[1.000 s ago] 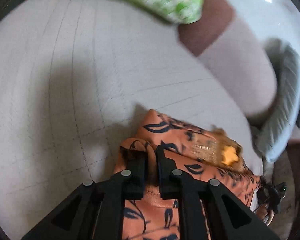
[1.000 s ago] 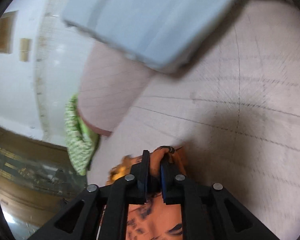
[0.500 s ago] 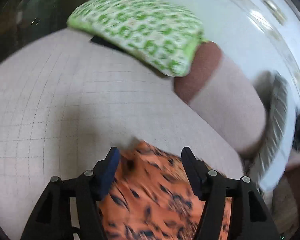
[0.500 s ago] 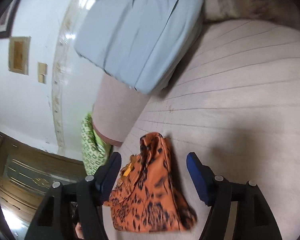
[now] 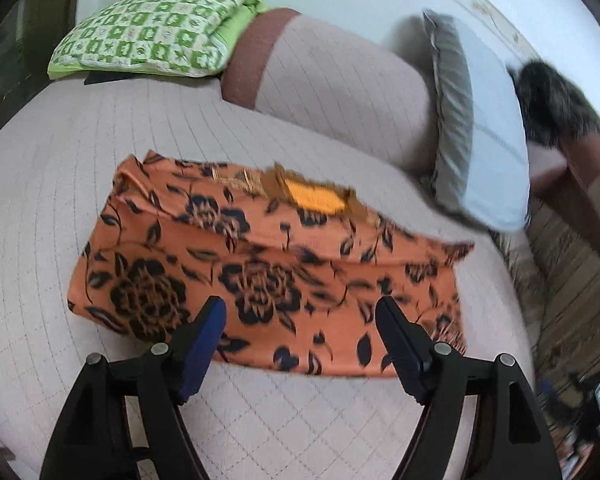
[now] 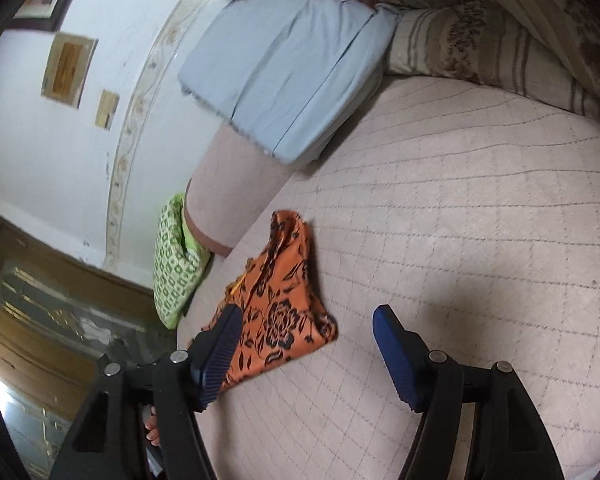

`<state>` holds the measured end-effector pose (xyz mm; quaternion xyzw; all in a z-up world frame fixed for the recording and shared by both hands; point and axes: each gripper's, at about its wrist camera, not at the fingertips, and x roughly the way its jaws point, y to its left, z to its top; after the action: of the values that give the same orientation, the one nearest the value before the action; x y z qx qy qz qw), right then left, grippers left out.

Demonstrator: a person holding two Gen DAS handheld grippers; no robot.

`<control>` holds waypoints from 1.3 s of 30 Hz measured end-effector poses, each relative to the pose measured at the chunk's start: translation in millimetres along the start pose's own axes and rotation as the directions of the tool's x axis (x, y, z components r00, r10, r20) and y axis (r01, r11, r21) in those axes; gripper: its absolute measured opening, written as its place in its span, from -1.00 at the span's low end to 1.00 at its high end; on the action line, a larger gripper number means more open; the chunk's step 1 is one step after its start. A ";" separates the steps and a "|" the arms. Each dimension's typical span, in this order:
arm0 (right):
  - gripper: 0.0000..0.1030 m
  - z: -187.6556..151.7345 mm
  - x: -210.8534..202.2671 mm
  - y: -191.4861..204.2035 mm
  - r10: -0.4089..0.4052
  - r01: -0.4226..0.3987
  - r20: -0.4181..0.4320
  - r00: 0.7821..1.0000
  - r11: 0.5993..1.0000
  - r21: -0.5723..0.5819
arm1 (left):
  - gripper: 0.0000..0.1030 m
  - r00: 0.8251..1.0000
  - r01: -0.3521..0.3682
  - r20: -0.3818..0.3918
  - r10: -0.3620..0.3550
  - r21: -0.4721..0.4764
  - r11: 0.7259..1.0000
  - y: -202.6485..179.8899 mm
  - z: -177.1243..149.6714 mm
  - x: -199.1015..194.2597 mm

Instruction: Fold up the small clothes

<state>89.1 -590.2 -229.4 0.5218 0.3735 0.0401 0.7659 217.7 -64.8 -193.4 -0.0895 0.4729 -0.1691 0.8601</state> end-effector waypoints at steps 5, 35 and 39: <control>0.38 -10.2 36.7 28.3 -0.026 0.019 -0.076 0.997 0.997 -0.081 | 0.51 0.997 -0.070 0.024 0.069 0.073 0.995 7.5 -5.2 10.8; 0.38 40.6 351.9 132.0 0.172 -0.200 -0.228 0.958 0.974 -0.110 | 0.51 0.997 -0.048 -0.064 0.042 -0.100 0.994 111.5 168.8 146.0; 0.38 59.6 314.1 123.8 0.203 -0.214 -0.110 0.973 0.972 -0.095 | 0.53 0.994 -0.088 0.063 0.094 -0.089 0.992 111.4 168.3 103.4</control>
<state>391.8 -438.3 -282.8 0.5139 0.3518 0.1663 0.7645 434.0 -1.4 -219.0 -0.1102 0.4543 -0.1061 0.8776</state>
